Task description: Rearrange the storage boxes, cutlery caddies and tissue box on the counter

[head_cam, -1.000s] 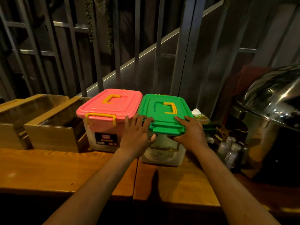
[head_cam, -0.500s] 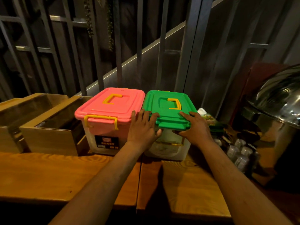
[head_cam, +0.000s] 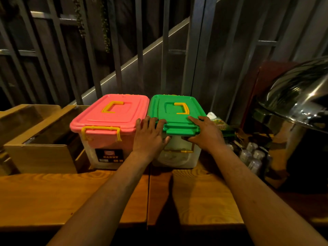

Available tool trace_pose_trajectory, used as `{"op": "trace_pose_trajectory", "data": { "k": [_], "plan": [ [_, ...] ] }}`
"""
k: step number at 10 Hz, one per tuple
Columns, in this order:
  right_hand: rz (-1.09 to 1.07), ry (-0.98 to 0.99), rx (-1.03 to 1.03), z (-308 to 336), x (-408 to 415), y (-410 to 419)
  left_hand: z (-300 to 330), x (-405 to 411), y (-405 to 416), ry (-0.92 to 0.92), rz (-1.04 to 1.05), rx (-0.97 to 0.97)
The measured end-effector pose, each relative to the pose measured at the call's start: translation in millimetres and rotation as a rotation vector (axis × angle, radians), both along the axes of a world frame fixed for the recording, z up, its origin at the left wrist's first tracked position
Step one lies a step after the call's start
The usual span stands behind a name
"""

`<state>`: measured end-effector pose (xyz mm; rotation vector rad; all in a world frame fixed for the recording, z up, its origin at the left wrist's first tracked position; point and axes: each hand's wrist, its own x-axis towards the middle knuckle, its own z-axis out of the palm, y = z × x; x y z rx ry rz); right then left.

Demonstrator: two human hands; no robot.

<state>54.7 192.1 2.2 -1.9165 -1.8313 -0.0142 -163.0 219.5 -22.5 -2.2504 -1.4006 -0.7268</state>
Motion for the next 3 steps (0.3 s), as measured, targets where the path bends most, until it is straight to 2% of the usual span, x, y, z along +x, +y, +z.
{"op": "trace_pose_trajectory", "data": {
  "k": [2,3],
  "plan": [
    [-0.036,-0.106,-0.104,13.1,-5.3,-20.3,13.0,1.9,-14.5,0.020,0.007,-0.132],
    [-0.040,-0.077,-0.020,13.9,-5.5,-33.8,17.4,12.3,-28.5,-0.009,-0.031,-0.134]
  ]
}}
